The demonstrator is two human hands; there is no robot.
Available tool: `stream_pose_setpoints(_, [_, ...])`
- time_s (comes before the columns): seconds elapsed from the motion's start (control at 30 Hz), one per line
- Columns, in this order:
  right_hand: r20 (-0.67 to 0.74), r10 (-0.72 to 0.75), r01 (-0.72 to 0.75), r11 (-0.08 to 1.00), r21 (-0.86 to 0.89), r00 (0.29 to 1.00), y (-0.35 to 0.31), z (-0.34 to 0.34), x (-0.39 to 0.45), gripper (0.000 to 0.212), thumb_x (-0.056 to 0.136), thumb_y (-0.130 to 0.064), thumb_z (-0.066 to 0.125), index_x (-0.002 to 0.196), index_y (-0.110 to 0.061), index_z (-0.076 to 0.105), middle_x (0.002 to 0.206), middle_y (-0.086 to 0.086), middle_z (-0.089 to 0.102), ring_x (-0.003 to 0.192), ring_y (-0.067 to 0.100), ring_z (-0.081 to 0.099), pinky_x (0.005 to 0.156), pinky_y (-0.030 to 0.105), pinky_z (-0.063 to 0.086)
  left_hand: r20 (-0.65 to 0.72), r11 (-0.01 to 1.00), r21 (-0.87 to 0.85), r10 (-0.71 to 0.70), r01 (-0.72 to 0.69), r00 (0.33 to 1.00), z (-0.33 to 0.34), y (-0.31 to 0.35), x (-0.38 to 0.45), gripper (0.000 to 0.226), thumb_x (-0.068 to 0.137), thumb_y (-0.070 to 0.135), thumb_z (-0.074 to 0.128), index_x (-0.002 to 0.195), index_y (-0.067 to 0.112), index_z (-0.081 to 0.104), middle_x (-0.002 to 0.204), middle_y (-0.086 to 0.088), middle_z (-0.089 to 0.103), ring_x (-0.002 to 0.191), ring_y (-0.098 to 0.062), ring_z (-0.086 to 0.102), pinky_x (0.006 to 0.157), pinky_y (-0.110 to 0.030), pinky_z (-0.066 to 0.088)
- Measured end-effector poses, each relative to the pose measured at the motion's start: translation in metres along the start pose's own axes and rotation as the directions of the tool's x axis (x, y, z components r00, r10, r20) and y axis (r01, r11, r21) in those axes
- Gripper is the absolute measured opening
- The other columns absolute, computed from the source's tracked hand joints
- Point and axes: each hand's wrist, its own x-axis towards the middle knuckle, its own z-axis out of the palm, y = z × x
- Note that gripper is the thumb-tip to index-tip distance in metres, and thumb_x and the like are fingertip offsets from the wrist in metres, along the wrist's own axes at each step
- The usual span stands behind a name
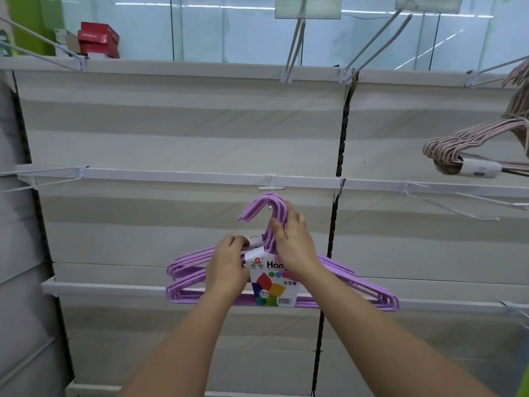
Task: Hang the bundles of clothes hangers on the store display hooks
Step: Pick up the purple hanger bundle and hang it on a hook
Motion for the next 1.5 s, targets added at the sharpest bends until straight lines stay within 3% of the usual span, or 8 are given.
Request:
stream_pose_setpoints(0.13, [-0.004,0.001,-0.001,0.994,-0.112,1.0,0.008,0.006,0.001,0.063,0.101,-0.044,0.029,0.152,-0.026,-0.002,0.143,0.004,0.027,0.098,0.02,0.056,0.067,0.03,0.045,0.181,0.94,-0.311,-0.083,0.137,0.98,-0.003,-0.006,0.013,0.066,0.078,0.002,0.068,0.135,0.024,0.042,0.135,0.004,0.044,0.122,-0.018,0.043,0.083,-0.031,0.05])
stream_pose_setpoints(0.27, [-0.028,-0.018,0.017,0.998,-0.068,0.999,0.003,0.01,0.001,0.067,0.102,-0.041,0.031,0.152,-0.028,-0.011,0.158,-0.002,0.015,0.137,0.022,0.035,0.098,0.038,0.043,0.179,0.564,-0.777,-0.228,0.28,0.957,-0.024,0.013,0.028,0.066,0.085,-0.016,0.04,0.141,0.018,0.036,0.139,-0.003,0.042,0.119,-0.018,0.043,0.075,-0.021,0.045])
stream_pose_setpoints(0.57, [0.06,0.126,-0.139,0.857,0.496,0.99,0.005,0.017,0.018,0.064,0.097,-0.056,0.025,0.153,-0.029,0.01,0.16,-0.006,0.013,0.147,0.014,0.014,0.121,0.039,0.014,0.143,0.535,-0.829,-0.074,0.16,0.987,-0.036,0.045,0.032,0.063,0.086,-0.007,0.04,0.142,0.024,0.043,0.147,0.001,0.04,0.129,-0.011,0.036,0.104,-0.031,0.03])
stream_pose_setpoints(0.73, [0.073,0.182,-0.189,0.779,0.598,0.981,-0.003,0.024,0.021,0.07,0.094,-0.061,0.022,0.154,-0.025,0.012,0.158,-0.003,0.02,0.145,0.017,0.019,0.117,0.035,0.016,0.32,0.717,-0.676,0.078,0.17,0.944,-0.05,0.03,0.05,0.073,0.085,0.065,0.032,0.145,0.022,0.039,0.152,0.006,0.033,0.142,-0.014,0.027,0.113,-0.032,0.018])
stream_pose_setpoints(0.83, [0.031,0.165,-0.155,0.819,0.553,0.986,0.002,0.026,0.025,0.062,0.099,-0.052,0.026,0.153,-0.024,0.017,0.156,0.0,0.027,0.143,0.017,0.025,0.114,0.03,0.021,0.14,0.749,-0.66,0.047,0.057,0.989,-0.025,0.029,0.056,0.084,0.079,0.078,0.031,0.139,0.022,0.049,0.146,0.002,0.046,0.135,-0.014,0.04,0.114,-0.037,0.031])
stream_pose_setpoints(1.0, [0.039,0.113,-0.117,0.852,0.51,0.993,0.011,0.02,0.026,0.064,0.095,-0.056,0.026,0.152,-0.026,0.021,0.156,-0.003,0.028,0.142,0.014,0.027,0.116,0.03,0.023,-0.116,0.688,-0.726,-0.093,-0.02,0.989,0.002,0.038,0.057,0.043,0.095,0.045,0.046,0.121,0.016,0.065,0.121,0.006,0.065,0.111,-0.007,0.057,0.096,-0.024,0.044])
stream_pose_setpoints(1.2, [0.157,0.098,-0.164,0.857,0.488,0.983,0.015,0.022,0.023,0.08,0.078,-0.079,0.021,0.148,-0.048,-0.005,0.158,0.002,0.021,0.142,0.027,0.028,0.112,0.044,0.029,-0.075,0.57,-0.82,-0.028,-0.045,0.997,0.014,0.03,0.05,0.078,0.08,0.074,0.037,0.138,0.023,0.048,0.134,0.011,0.052,0.121,-0.002,0.047,0.095,-0.016,0.036])
stream_pose_setpoints(1.5, [0.166,0.136,-0.201,0.85,0.486,0.977,0.019,0.028,0.058,0.08,0.087,-0.069,0.025,0.153,-0.029,0.007,0.158,0.001,0.02,0.145,0.022,0.021,0.118,0.045,0.019,0.049,0.563,-0.823,-0.062,0.076,0.997,0.016,0.027,0.078,0.043,0.097,0.045,0.043,0.129,0.02,0.054,0.125,0.009,0.055,0.116,-0.008,0.048,0.093,-0.023,0.035])
